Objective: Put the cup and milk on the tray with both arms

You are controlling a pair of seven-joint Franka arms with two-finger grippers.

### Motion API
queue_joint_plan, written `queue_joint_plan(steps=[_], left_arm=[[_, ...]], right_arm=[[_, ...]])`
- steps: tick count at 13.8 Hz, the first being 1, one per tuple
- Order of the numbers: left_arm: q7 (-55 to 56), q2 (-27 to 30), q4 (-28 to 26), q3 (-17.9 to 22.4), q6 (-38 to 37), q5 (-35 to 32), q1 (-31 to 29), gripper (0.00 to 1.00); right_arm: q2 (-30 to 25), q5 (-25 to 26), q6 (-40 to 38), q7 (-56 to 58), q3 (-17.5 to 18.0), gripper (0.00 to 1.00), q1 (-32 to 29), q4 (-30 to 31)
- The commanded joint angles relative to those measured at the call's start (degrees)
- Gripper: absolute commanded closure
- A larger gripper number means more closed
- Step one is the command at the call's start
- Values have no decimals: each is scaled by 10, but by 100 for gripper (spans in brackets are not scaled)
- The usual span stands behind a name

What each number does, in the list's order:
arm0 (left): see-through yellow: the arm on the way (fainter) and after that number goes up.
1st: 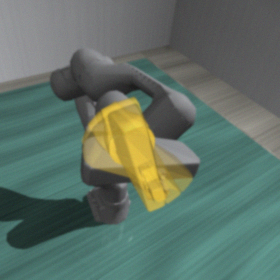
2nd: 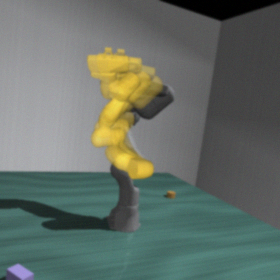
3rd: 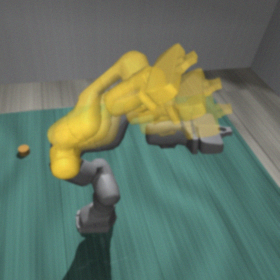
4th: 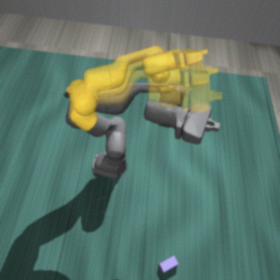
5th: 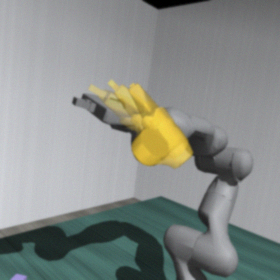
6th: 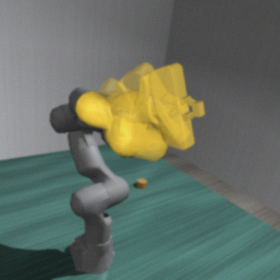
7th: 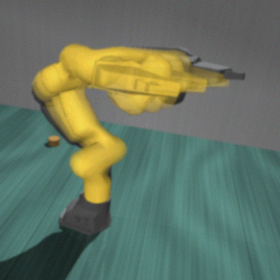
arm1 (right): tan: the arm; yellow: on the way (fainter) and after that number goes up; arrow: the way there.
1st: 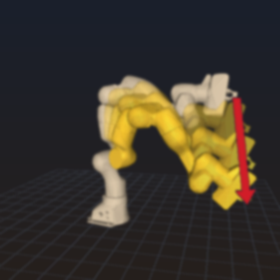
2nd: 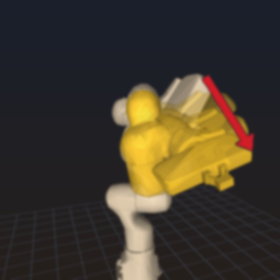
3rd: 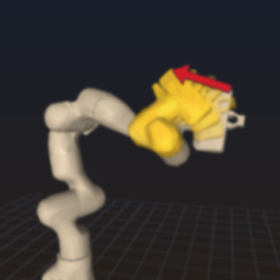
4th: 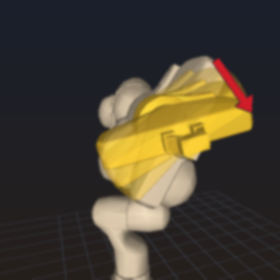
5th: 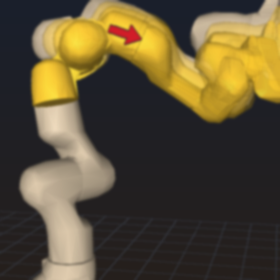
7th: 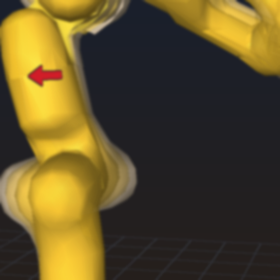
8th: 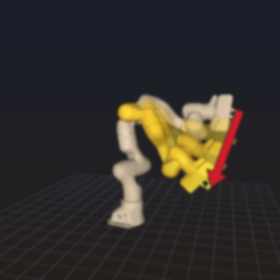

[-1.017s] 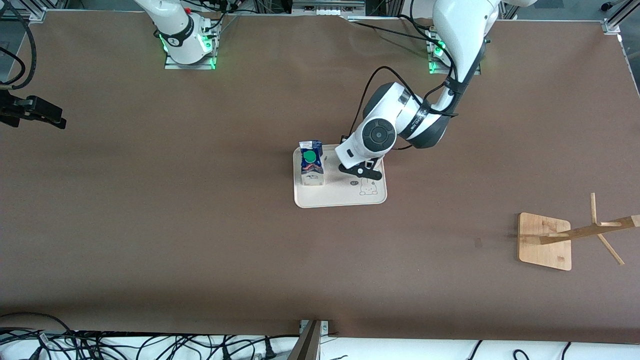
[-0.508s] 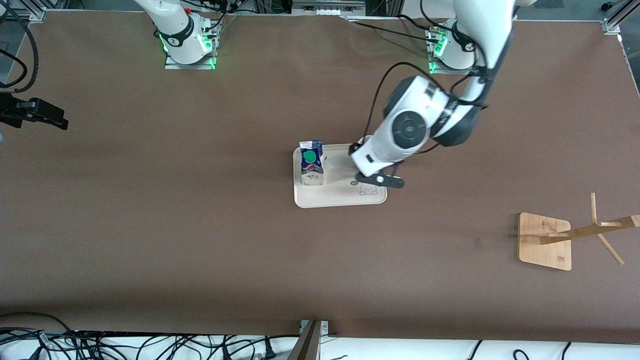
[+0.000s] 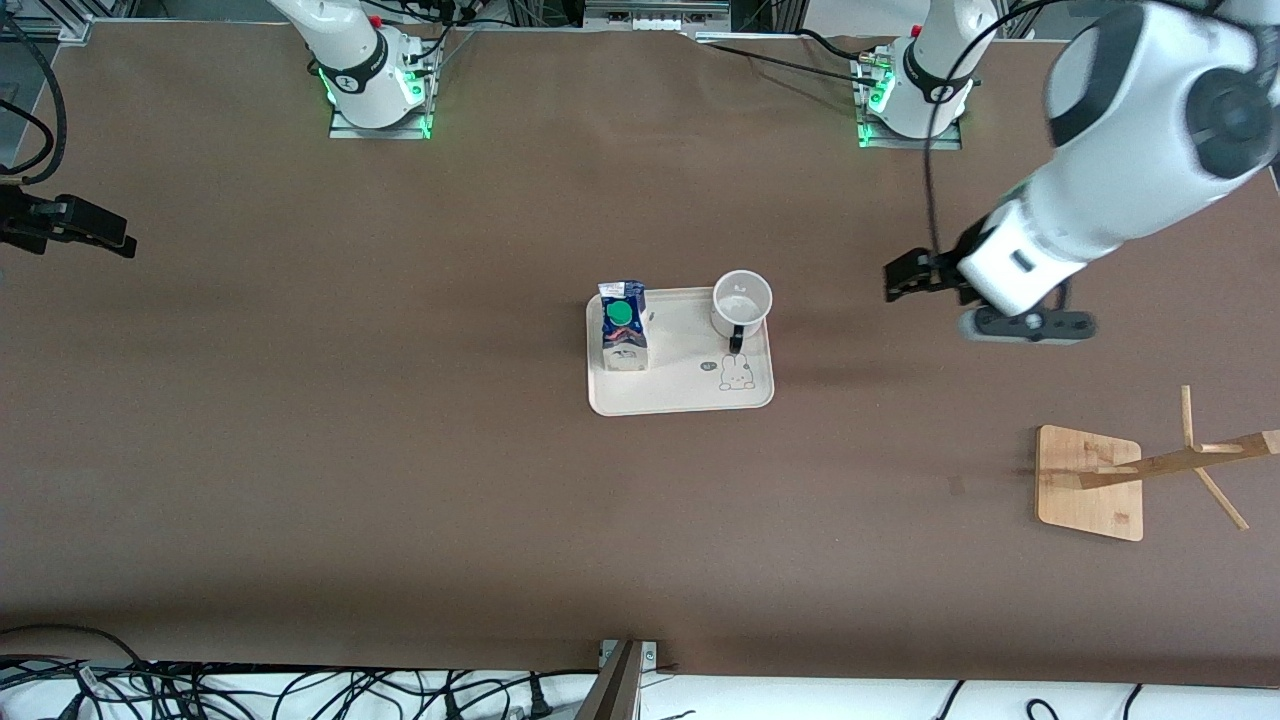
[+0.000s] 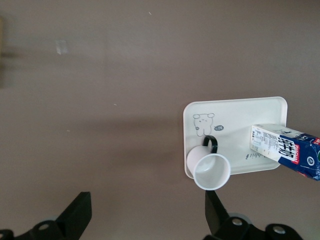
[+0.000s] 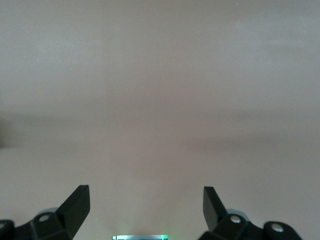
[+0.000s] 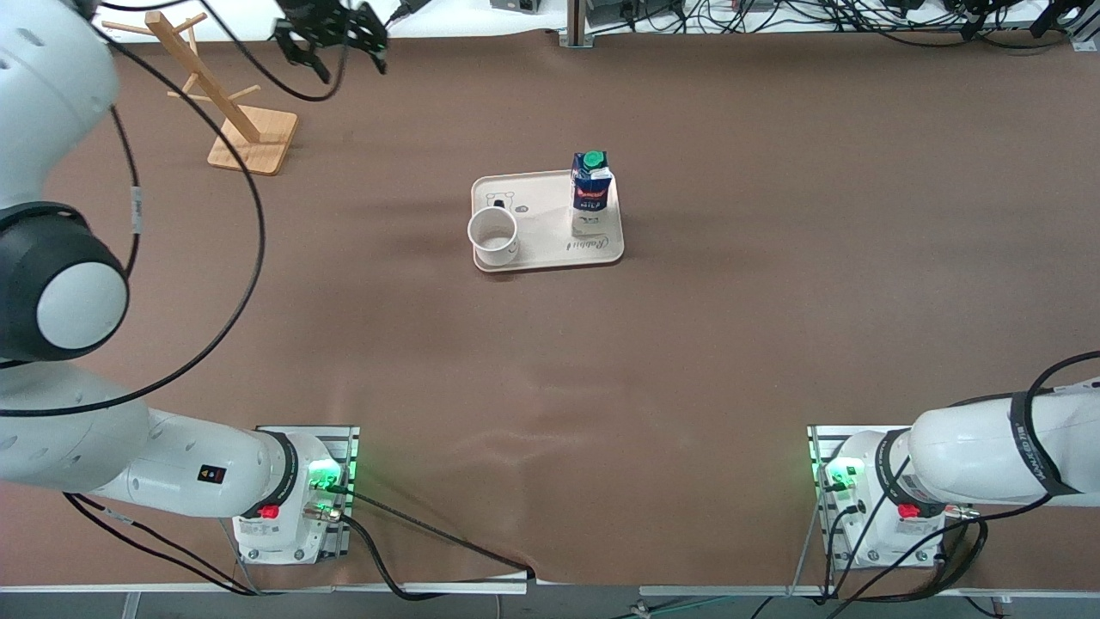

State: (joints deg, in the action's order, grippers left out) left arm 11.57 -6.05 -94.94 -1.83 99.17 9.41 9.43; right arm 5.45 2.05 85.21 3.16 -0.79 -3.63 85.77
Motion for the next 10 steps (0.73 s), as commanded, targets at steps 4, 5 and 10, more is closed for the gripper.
queue_joint_plan(steps=[4,5,10], left_arm=[[-63,53,-26,41,-16,-80,-13,0],[-63,53,-26,41,-16,-80,-16,0],[-63,53,-26,40,-19,-80,-28,0]], right_arm=[[-3,-11,-7,1,-1,0,-4,-3],[-3,-11,-7,1,-1,0,-4,-3],[-2,-12,-7,3,-1,0,-5,-3]])
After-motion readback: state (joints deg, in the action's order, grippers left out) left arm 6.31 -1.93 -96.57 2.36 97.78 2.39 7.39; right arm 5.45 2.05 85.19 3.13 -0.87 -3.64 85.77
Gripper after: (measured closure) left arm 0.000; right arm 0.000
